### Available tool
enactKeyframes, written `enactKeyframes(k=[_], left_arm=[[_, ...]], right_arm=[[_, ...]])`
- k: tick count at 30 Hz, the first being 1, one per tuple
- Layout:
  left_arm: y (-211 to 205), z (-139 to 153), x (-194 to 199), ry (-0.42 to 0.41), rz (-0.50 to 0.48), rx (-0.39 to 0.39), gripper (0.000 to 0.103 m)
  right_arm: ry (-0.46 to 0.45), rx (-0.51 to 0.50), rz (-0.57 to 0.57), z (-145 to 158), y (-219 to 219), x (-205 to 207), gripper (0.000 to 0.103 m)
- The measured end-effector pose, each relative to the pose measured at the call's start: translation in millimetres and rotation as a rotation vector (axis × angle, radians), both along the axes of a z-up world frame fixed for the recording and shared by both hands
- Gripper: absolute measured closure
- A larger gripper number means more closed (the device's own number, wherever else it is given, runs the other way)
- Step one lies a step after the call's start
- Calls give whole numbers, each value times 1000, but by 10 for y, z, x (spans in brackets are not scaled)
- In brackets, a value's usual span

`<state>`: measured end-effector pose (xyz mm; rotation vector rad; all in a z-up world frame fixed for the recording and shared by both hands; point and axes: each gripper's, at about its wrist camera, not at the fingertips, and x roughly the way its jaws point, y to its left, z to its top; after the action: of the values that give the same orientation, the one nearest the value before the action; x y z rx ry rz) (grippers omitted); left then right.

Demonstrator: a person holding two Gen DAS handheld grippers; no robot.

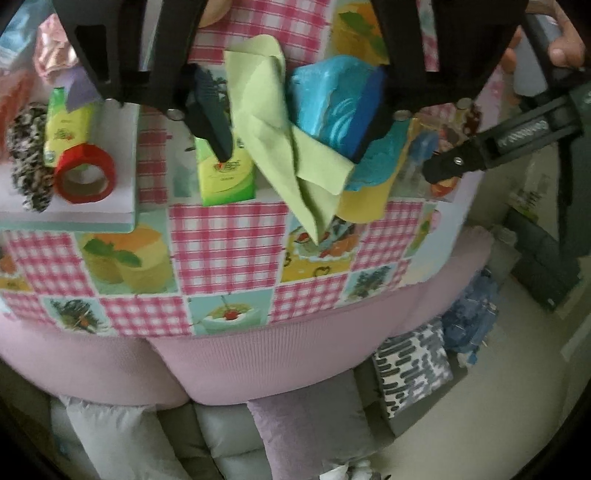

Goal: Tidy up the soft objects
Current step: 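Lower the right gripper onto the light green cloth and close on it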

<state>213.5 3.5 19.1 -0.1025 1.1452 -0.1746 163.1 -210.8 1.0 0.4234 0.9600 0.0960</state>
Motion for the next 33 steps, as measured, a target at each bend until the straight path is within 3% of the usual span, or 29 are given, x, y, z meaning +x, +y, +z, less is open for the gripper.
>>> enactKeyframes(k=[2, 5, 21, 33], left_arm=[[5, 0, 0, 0, 0, 1, 17], [13, 1, 0, -2, 1, 1, 17], [-4, 2, -13, -3, -2, 13, 17], [2, 3, -15, -3, -2, 14, 17]], right_arm=[[-7, 25, -3, -3, -27, -1, 56], [-6, 62, -14, -23, -71, -2, 65], [-9, 165, -37, -90, -204, -3, 71], [8, 139, -74, -101, -262, -35, 76]])
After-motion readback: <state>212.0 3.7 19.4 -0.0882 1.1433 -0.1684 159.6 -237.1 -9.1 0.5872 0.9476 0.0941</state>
